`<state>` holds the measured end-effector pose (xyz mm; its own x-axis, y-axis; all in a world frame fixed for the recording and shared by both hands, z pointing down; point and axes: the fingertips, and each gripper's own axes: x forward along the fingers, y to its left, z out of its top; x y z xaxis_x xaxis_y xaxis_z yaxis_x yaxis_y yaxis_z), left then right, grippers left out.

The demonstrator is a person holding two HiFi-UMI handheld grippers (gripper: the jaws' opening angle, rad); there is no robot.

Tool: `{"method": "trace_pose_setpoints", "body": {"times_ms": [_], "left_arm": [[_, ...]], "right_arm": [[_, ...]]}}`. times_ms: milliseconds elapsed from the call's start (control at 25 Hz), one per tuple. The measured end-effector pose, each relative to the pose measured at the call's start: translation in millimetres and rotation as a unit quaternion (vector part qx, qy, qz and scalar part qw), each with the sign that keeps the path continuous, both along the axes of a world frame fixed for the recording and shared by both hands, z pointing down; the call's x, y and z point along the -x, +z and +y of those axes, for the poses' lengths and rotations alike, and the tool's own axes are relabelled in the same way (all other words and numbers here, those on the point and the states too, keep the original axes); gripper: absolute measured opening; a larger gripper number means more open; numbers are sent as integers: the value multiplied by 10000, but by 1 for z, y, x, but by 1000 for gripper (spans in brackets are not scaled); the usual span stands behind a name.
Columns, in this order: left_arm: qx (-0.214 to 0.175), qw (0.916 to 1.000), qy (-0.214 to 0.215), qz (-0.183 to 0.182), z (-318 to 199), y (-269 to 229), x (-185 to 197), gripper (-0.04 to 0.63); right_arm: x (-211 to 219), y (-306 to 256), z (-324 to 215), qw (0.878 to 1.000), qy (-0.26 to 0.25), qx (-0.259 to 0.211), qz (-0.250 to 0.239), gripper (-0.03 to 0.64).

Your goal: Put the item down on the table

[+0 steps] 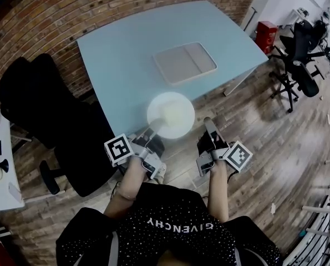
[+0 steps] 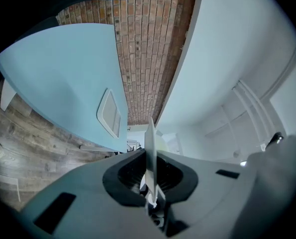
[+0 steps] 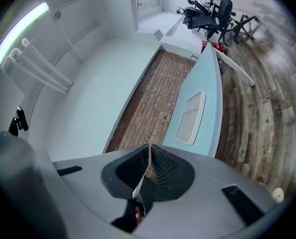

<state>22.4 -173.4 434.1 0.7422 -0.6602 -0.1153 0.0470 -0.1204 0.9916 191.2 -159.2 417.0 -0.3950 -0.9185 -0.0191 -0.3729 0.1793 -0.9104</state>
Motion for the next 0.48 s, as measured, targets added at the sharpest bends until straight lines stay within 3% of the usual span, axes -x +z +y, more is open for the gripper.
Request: {"method": "trace_pose_setpoints", "body": {"times_ms": [480], "left_arm": [[18, 9999, 145, 85, -68, 3, -11, 31]], "right_arm": [[-10, 9, -54, 9996, 172, 146, 158, 15]]}}
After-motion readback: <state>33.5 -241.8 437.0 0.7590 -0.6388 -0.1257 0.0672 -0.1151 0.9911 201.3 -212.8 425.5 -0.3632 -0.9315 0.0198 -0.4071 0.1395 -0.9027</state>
